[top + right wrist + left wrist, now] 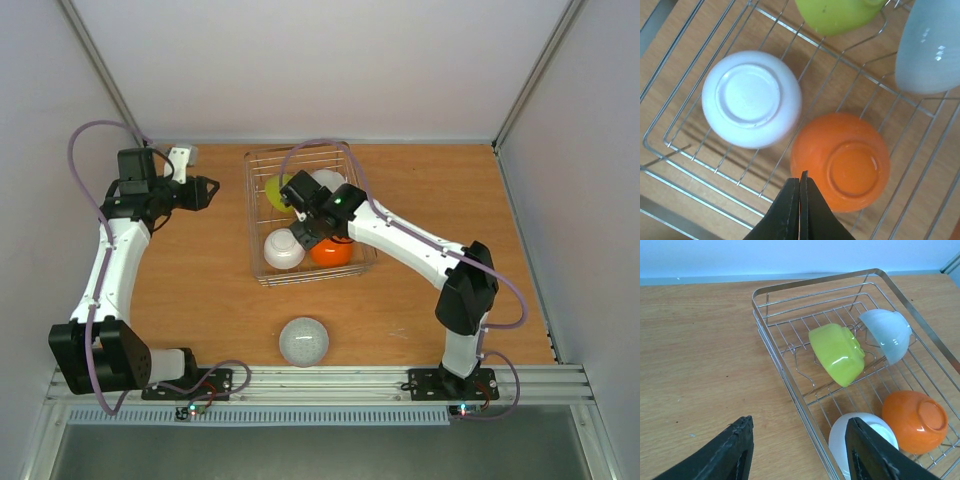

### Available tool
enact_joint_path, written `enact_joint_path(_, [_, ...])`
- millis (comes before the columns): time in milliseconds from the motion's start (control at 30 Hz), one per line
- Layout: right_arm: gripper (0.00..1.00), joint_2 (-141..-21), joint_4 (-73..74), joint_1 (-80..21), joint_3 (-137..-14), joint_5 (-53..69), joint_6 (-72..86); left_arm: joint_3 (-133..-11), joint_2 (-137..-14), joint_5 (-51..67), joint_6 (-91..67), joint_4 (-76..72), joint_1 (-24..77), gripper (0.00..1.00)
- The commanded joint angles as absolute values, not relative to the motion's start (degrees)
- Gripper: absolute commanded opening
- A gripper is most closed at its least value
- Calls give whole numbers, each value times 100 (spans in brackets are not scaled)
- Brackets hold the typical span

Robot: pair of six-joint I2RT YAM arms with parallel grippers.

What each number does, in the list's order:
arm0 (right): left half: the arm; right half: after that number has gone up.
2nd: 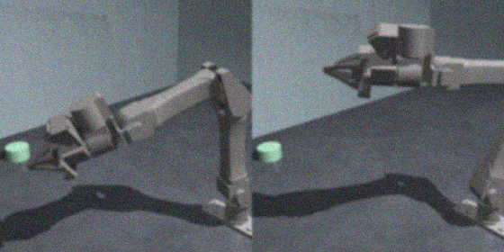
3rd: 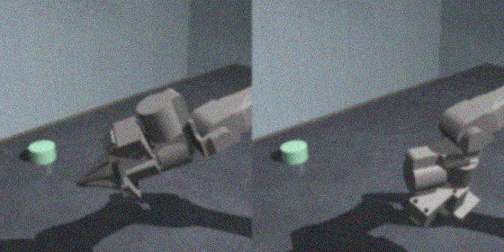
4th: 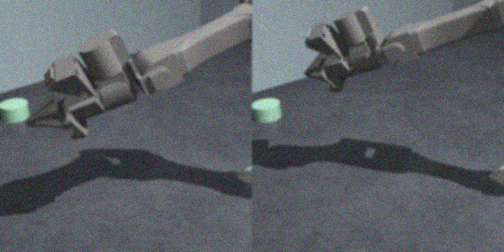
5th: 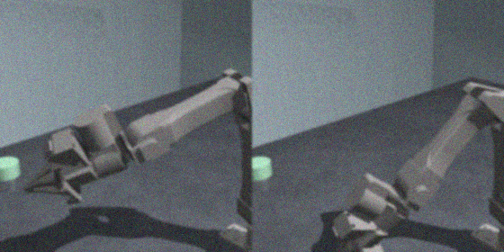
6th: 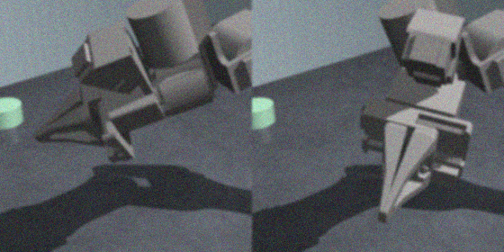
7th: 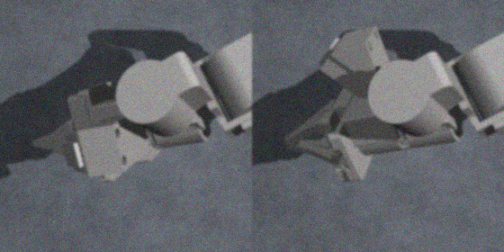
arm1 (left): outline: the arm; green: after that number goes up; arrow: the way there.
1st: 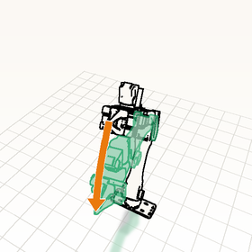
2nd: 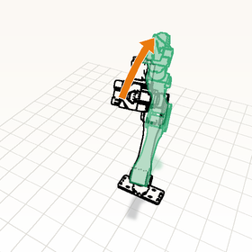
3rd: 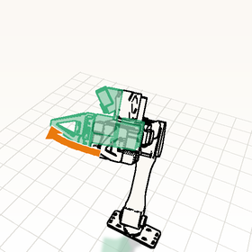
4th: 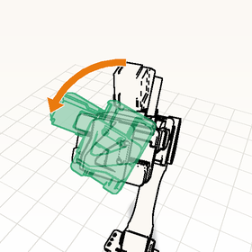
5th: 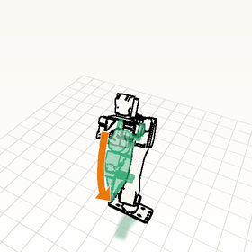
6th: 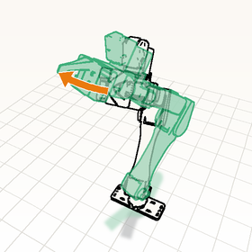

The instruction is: Load the bowls into the dish rack

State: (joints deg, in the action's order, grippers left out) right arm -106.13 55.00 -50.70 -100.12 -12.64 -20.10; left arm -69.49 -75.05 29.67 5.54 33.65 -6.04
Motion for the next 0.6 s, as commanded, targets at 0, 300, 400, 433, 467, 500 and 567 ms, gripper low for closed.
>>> enact_joint_path(0, [1, -10534, 5776, -4959, -9936, -467, -1785, -6905, -7545, 3181, 609, 3323, -635, 52])
enact_joint_path(300, [1, -10895, 5763, -4948, -9451, -146, -1690, -6930, -7531, 3217, 590, 3345, -642, 51])
enact_joint_path(400, [1, -10974, 5716, -4948, -9261, -184, -1651, -6934, -7541, 3208, 589, 3346, -640, 51])
enact_joint_path(433, [1, -11008, 5698, -4948, -9210, -217, -1646, -6932, -7541, 3208, 589, 3347, -641, 51])
enact_joint_path(467, [1, -11031, 5688, -4942, -9164, -254, -1637, -6934, -7543, 3208, 582, 3348, -637, 51])
enact_joint_path(500, [1, -11065, 5663, -4935, -9125, -292, -1623, -6927, -7548, 3208, 580, 3343, -640, 51])
enact_joint_path(567, [1, -11109, 5596, -4904, -9043, -308, -1609, -6926, -7557, 3217, 580, 3335, -635, 51])
